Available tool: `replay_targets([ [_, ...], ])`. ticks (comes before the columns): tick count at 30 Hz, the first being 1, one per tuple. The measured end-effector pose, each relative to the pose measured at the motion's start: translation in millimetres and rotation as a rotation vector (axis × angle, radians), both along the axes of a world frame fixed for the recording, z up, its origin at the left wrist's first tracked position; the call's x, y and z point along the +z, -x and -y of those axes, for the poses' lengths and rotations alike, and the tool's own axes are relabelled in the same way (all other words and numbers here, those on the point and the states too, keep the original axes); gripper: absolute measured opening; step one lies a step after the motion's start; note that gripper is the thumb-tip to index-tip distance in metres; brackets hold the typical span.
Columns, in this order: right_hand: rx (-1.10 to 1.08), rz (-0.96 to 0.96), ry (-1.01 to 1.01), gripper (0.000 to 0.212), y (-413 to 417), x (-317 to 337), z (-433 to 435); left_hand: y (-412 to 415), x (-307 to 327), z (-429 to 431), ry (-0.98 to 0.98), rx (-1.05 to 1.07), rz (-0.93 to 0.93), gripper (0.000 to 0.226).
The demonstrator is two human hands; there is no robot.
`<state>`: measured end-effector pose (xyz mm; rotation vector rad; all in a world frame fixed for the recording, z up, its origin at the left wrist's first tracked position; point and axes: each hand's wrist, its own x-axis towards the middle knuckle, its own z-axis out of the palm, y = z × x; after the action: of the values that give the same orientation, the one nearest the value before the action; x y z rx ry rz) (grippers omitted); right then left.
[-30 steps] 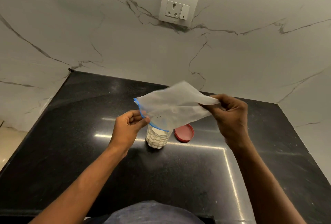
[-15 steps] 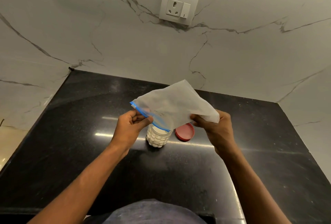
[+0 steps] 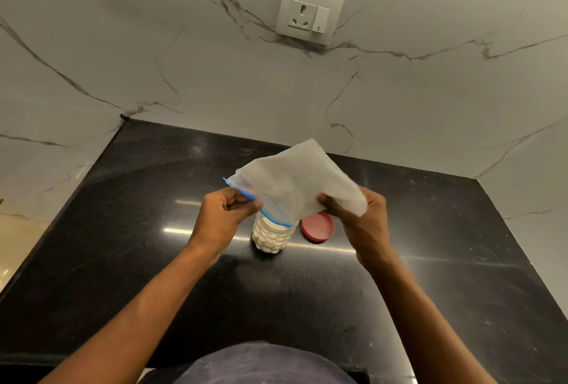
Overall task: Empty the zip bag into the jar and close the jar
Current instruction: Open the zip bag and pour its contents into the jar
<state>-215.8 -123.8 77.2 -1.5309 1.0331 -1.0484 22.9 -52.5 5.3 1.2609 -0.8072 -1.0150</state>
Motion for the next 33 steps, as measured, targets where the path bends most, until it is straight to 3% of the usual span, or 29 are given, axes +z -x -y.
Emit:
replay_targets([
  [5,-0.099,0.077,0.014,0.028,9,-1,10,0,-1,-1,0.002,0.027,0.007,0.028],
  [8,-0.083,0.013,0.078,0.023,14,-6,13,-3,2,1,0.0,0.014,0.042,0.026],
  [11,-0.085,-0.058,0.047,0.022,8,-19,7,2,4,3,0.005,-0.039,0.084,0.023],
  [14,-0.18,0.009,-0.006,0.028,17,-22,14,1,6,4,0.006,-0.015,0.08,0.024],
  [20,-0.172,-0.028,-0.011,0.014,21,-33,10,-3,15,5,0.009,-0.029,0.135,0.025],
  [25,-0.147,0.029,-0.079,0.033,29,-20,15,-1,21,2,0.007,0.011,0.12,0.026],
  [30,0.016,-0.12,0.003,0.066,39,10,26,-5,32,2,0.029,-0.017,0.274,0.027],
  [33,0.047,-0.032,0.07,0.051,36,27,30,-1,37,3,0.037,-0.006,0.327,0.027],
])
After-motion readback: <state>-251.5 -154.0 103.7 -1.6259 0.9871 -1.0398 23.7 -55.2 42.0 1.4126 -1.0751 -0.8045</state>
